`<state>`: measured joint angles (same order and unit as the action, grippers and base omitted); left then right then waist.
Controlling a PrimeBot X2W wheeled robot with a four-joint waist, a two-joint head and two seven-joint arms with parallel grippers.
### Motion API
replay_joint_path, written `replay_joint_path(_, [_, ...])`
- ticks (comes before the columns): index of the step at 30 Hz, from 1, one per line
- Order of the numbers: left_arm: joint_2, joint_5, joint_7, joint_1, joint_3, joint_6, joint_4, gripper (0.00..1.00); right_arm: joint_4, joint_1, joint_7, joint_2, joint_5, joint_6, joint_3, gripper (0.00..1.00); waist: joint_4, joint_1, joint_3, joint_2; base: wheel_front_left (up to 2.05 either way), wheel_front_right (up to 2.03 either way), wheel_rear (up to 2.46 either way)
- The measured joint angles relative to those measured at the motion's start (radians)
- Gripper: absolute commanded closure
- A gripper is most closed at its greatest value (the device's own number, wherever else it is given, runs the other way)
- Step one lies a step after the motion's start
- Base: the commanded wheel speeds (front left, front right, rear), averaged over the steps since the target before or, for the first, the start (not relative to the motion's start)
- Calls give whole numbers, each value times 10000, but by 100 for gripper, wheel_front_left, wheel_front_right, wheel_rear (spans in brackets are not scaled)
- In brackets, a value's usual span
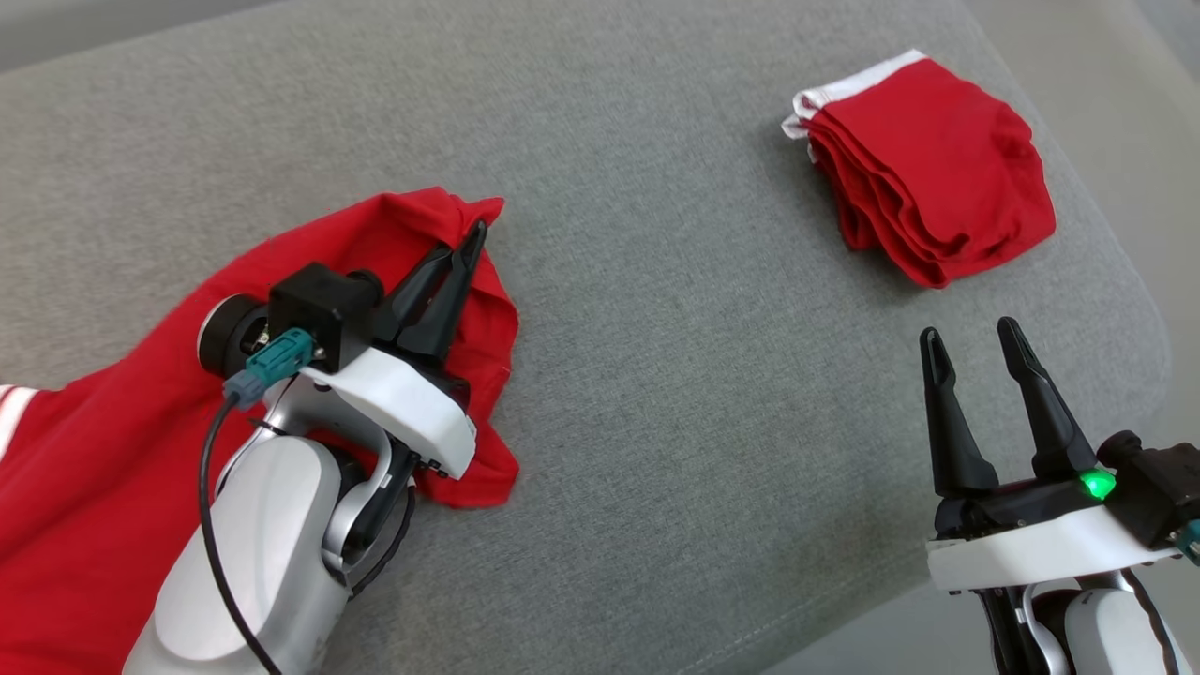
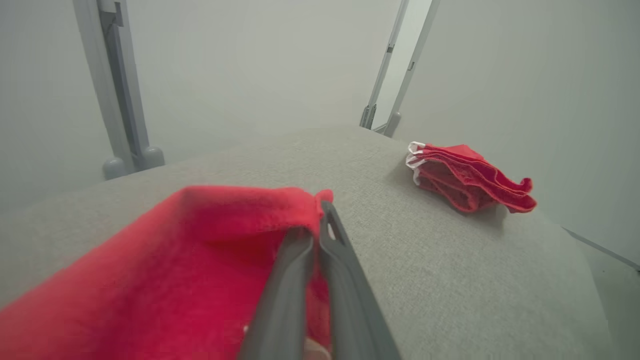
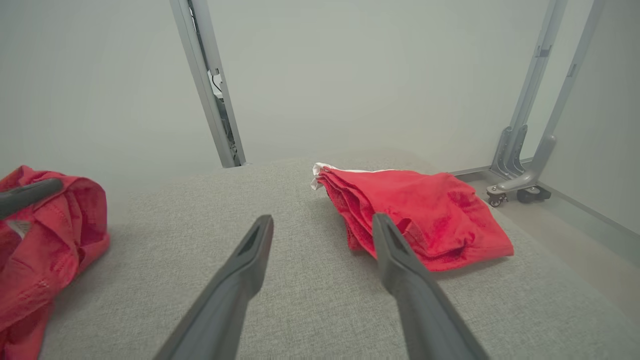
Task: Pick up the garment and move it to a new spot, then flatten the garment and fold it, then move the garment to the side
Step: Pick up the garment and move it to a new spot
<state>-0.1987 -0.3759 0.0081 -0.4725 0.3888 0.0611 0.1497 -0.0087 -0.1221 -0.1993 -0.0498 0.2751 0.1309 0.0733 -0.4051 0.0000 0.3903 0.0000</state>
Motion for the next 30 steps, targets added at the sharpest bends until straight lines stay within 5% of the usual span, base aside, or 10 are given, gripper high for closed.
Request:
replay_joint_path(1, [-4,0,-19,-80,36,48,197,64,61,-36,-61,0,6,0,13,0,-61,0,105,0,0,0,0])
replay_joint_path(2, [0,0,-75,-117,73,82,341,25,125,-81,-92,2,29,0,23,0,-110,0,188,0,0,0,0])
replay_joint_path(3, [8,2,-140,-151,111,98,451,0,174,-124,-121,2,59,0,19,0,-141,0,256,0,0,0,0])
replay_joint_path(13, [84,38,-1055,-98,370,238,328,0,516,-337,-180,6,-245,0,-192,0,514,0,-34,0,0,0,0])
replay_joint_path(30, [-989,-570,-2280,1895,-1942,-1246,-765,0,180,-226,606,10,-1016,0,-665,0,2710,0,-1413,0,0,0,0])
